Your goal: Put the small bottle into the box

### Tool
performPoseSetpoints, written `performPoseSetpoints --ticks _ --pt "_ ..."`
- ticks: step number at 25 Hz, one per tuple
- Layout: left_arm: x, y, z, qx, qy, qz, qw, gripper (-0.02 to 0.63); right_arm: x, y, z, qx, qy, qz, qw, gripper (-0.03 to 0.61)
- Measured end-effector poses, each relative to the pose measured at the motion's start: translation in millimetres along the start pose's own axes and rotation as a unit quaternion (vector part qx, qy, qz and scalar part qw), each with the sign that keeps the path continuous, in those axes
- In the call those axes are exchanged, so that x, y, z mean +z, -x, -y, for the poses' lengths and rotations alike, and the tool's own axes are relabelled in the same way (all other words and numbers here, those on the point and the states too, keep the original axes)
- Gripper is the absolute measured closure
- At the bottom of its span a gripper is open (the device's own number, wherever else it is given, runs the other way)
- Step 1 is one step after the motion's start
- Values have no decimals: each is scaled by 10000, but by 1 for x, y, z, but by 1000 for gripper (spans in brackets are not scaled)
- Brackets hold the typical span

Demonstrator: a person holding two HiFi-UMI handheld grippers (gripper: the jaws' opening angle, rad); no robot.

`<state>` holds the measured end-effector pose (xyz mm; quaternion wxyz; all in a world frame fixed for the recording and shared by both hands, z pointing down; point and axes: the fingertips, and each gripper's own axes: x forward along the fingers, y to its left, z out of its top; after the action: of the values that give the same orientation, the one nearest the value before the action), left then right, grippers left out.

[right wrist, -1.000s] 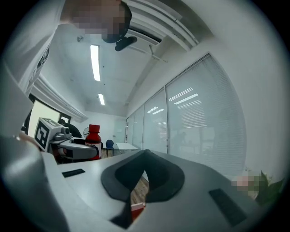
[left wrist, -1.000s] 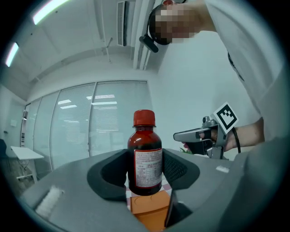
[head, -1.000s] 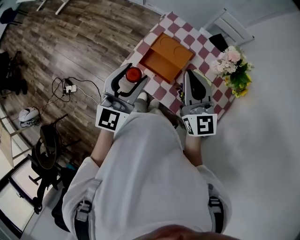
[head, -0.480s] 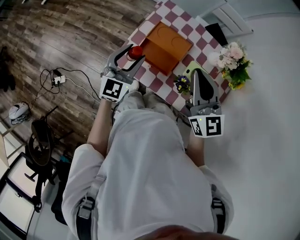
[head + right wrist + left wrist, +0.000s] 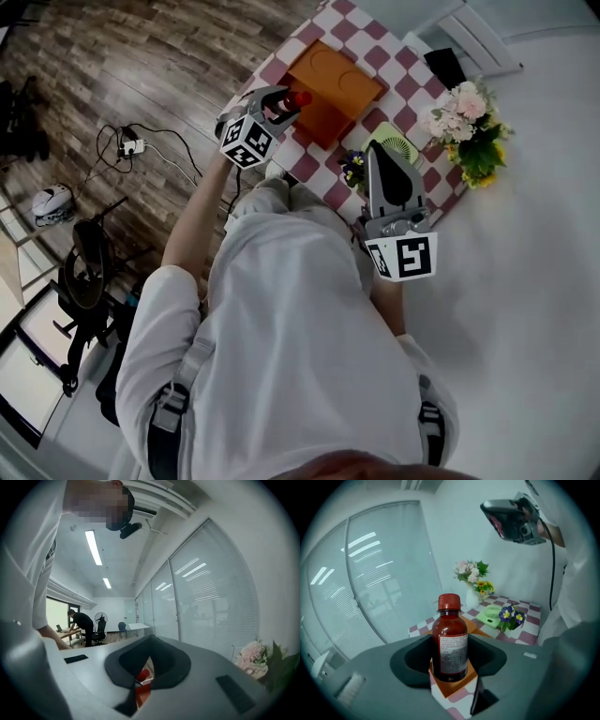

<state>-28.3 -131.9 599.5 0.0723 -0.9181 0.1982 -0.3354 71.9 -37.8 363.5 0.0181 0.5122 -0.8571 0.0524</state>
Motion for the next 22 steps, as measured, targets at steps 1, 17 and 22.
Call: performPoseSetpoints --ticks 1,17,22 --pt "-7 -13 4 -113 -109 -178 9997 393 -3 2 3 18 -28 0 10000 577" --pt "-125 -108 50 -1743 -2163 -2691 9222 393 -33 35 55 -620 -519 -117 9967 577" --pt "-137 -124 59 -2027 -2444 -3088 8966 393 -38 42 58 -724 -560 -164 9957 577"
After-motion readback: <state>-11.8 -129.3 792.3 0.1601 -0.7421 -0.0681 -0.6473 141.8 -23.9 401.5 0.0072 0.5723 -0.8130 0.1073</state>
